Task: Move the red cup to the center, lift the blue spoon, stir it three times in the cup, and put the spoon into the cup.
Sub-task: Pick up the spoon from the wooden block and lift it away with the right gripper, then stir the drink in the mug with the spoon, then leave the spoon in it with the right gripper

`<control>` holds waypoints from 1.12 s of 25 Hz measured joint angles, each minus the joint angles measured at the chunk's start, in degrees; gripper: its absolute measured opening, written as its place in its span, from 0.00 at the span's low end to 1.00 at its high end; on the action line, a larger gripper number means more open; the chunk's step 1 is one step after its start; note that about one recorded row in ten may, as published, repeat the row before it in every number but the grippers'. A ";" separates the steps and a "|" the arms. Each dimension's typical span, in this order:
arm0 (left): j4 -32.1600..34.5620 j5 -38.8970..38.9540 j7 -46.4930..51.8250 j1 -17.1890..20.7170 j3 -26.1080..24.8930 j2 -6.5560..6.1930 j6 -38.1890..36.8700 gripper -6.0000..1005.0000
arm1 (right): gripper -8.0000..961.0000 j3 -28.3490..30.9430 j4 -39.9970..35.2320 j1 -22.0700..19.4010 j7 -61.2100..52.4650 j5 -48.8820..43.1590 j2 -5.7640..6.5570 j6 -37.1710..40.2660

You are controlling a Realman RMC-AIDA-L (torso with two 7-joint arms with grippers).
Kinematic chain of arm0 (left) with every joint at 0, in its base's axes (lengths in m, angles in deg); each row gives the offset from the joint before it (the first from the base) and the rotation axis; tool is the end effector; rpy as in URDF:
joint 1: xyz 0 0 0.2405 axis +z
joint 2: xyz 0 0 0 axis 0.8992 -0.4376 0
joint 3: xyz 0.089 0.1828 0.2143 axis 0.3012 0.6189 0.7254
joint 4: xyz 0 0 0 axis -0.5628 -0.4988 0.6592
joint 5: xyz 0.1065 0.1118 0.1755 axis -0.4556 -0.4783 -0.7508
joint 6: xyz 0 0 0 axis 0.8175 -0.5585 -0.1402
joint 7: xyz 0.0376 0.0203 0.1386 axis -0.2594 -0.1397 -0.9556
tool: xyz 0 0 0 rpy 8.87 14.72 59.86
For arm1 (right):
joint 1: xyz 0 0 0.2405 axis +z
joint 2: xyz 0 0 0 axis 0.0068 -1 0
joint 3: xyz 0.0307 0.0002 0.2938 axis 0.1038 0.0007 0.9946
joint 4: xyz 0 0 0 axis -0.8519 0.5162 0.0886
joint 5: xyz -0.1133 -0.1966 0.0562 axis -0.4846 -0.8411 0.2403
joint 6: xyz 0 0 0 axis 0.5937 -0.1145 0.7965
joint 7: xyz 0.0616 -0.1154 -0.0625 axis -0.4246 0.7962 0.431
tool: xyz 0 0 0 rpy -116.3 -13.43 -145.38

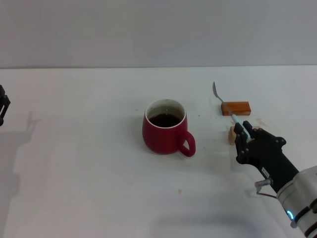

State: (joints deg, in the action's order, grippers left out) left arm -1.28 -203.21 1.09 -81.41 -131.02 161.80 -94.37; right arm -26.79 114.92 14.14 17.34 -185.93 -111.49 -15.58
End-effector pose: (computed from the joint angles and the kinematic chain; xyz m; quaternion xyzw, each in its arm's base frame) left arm -0.4154 0.3206 -0.0141 -0.6162 -0.2364 -0.2558 0.7063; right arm 0.3213 0.2980 -0.1359 -0.7720 0.2744 0.2896 0.4948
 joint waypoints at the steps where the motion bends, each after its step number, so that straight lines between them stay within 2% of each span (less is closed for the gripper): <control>1: -0.01 -0.01 0.00 0.05 0.00 0.00 -0.03 0.85 | 0.14 0.08 1.36 -0.37 1.06 0.02 0.39 -0.22; 2: -0.05 0.00 0.00 0.10 0.00 0.00 -0.08 0.85 | 0.14 1.07 4.56 -1.43 3.77 0.07 1.34 -1.52; 5: -0.07 -0.01 0.00 0.12 0.00 0.00 -0.12 0.85 | 0.14 2.68 8.20 -2.50 5.95 -0.07 2.25 -3.92; 7: -0.08 -0.02 0.00 0.13 0.00 0.00 -0.13 0.85 | 0.14 5.24 14.74 -4.62 10.43 -0.30 3.72 -8.79; 10: -0.09 -0.01 0.00 0.16 0.00 0.00 -0.14 0.85 | 0.14 7.04 18.48 -6.09 13.83 -0.31 4.11 -11.90; 13: -0.09 -0.01 0.00 0.22 0.00 0.00 -0.14 0.85 | 0.14 12.35 25.77 -9.05 19.69 -0.31 4.34 -20.43; 15: -0.09 -0.05 0.00 0.23 0.01 0.00 -0.14 0.85 | 0.14 13.45 27.08 -9.56 20.75 -0.31 4.34 -22.32; 18: -0.06 -0.07 0.00 0.32 0.08 0.00 -0.13 0.85 | 0.14 18.19 33.01 -11.89 24.69 -0.31 3.90 -30.64; 20: -0.05 -0.08 0.00 0.35 0.09 0.00 -0.12 0.85 | 0.14 19.39 34.25 -12.36 25.42 -0.31 3.69 -32.59; 23: -0.01 0.02 0.00 0.50 0.01 0.00 -0.11 0.85 | 0.14 25.15 39.37 -14.12 27.15 -1.29 2.21 -41.96; 24: -0.01 0.02 0.00 0.50 0.01 0.00 -0.11 0.85 | 0.14 25.15 39.37 -14.12 27.15 -1.29 2.21 -41.96; 26: 0.00 0.07 0.00 0.55 0.00 -0.02 -0.12 0.85 | 0.14 28.20 41.68 -14.89 27.19 -3.16 1.01 -46.70; 27: 0.03 0.09 0.00 0.58 0.00 -0.06 -0.12 0.85 | 0.14 31.30 44.08 -15.76 27.19 -5.69 -0.48 -51.70; 28: 0.04 0.09 0.00 0.58 0.00 -0.08 -0.13 0.85 | 0.14 32.55 45.32 -16.12 27.18 -7.06 -1.10 -54.21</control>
State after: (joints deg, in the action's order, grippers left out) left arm -1.24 -203.12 1.10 -80.83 -131.02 161.72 -94.49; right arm 5.76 160.24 -1.98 44.52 -192.99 -112.59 -69.79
